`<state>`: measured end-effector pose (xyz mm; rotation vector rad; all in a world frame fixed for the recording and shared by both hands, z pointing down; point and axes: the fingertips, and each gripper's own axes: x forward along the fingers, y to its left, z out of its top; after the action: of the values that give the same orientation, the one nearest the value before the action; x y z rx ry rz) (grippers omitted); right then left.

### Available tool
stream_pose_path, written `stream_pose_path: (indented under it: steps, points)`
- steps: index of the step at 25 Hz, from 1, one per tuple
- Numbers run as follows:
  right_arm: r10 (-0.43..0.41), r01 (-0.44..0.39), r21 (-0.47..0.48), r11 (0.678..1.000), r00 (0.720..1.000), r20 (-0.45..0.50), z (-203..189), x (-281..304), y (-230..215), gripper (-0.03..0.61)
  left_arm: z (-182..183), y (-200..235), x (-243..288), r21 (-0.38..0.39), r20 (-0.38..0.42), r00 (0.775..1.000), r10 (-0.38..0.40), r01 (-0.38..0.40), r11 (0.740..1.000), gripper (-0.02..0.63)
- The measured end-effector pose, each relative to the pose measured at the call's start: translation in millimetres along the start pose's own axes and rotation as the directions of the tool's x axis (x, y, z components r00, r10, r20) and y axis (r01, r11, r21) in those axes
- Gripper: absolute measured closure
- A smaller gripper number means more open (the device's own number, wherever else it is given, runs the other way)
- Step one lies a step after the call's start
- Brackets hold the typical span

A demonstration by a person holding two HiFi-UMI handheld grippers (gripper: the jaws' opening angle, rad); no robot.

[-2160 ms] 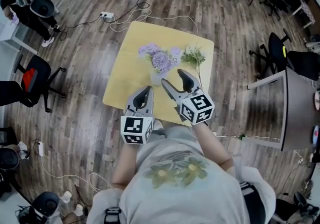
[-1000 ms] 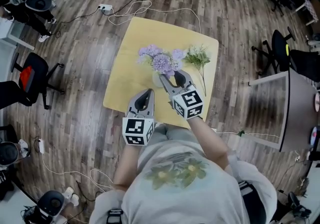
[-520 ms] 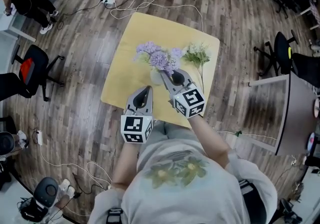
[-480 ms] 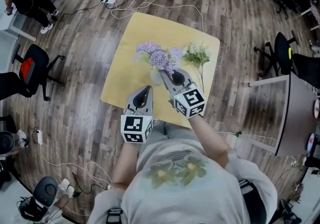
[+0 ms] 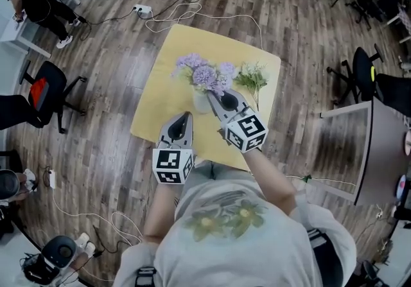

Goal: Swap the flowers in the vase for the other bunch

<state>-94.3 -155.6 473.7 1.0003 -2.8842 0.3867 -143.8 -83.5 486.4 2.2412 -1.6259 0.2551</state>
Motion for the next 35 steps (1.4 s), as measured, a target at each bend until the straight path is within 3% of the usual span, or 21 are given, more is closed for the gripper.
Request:
stream_pose_path:
  steps: [11,20,35]
  points:
    - [0.026,-0.028,0.025,0.999,0.995,0.097,13.2,-13.4,-2.6,0.515,-0.1,-5.9,10.3,0.015,-0.006,1.0,-0.019,0.019,1.0,0.595]
    - [0.053,-0.058,0.02,0.998,0.984,0.168,50.5,-14.5,0.3,0.515,10.6,-1.3,11.0,0.02,0.001,1.0,-0.01,0.01,1.0,0.595]
    - [0.133,-0.112,-0.1,0.989,0.961,0.244,123.3,-37.4,18.3,0.515,27.8,-15.3,-2.5,0.045,0.045,0.999,0.003,-0.005,0.999,0.595]
